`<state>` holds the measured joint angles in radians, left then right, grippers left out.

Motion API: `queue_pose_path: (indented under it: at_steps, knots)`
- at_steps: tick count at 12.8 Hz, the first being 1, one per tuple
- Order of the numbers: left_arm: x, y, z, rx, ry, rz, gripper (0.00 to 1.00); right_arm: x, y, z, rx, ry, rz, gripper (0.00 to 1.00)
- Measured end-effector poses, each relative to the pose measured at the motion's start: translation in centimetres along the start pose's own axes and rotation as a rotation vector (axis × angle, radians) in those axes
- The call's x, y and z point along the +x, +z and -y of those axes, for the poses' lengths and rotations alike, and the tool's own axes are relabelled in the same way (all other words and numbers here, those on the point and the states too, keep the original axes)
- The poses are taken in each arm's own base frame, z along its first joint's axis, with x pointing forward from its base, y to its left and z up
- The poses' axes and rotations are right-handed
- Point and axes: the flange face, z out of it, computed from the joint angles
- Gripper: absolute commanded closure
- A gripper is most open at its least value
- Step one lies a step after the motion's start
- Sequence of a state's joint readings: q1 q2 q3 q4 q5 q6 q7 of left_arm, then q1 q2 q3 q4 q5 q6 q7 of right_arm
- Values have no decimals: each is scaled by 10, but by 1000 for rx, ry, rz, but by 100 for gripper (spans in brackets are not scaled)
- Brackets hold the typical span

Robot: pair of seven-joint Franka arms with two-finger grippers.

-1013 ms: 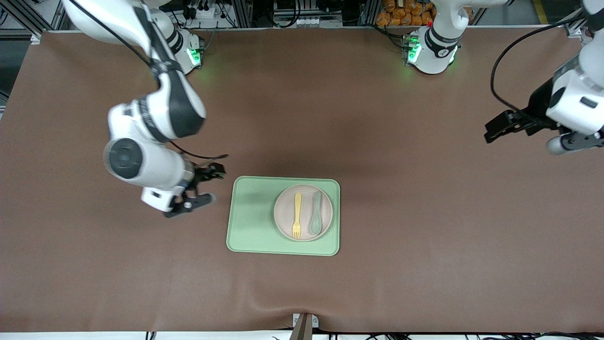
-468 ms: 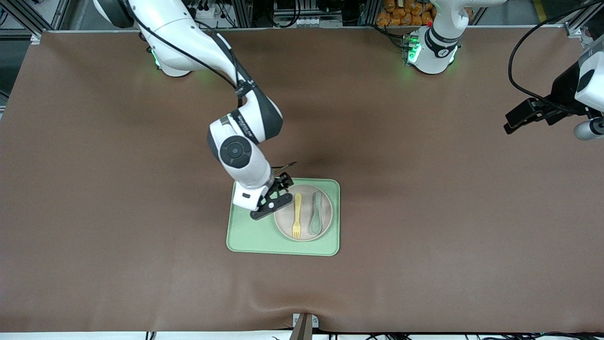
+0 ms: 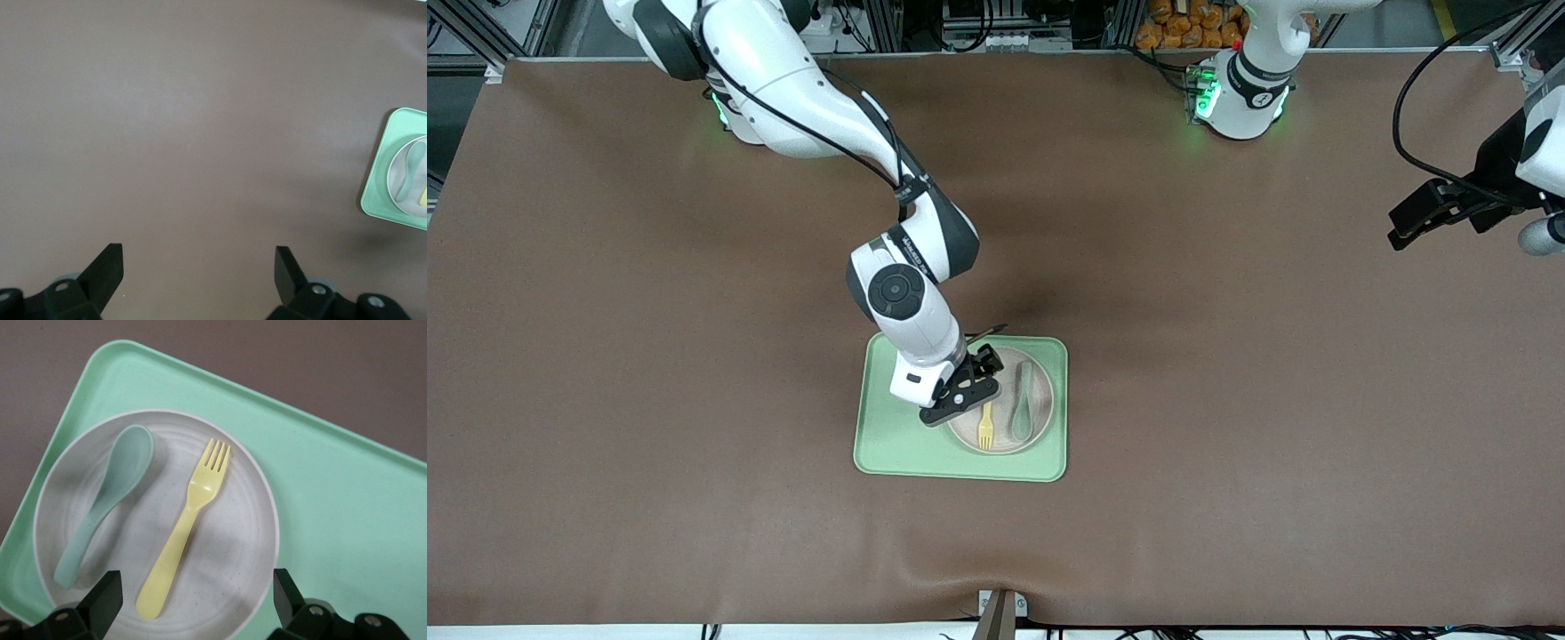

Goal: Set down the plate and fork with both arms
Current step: 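Move the right gripper over the yellow fork on the plate, then lower the right gripper and grasp the yellow fork handle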

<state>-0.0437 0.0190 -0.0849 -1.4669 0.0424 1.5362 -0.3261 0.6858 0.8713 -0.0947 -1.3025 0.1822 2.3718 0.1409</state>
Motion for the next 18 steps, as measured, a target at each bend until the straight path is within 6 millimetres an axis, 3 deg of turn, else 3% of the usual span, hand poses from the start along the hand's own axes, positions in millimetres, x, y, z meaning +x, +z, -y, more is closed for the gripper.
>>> queue_pose_path:
  at_steps: [7, 18]
  knots:
    - [-1, -1, 0, 0, 1, 0, 0, -18, 30, 33, -4, 74, 32, 0]
    - [-4, -7, 3, -13, -3, -8, 0, -20, 50, 32, -9, 72, 22, 0]
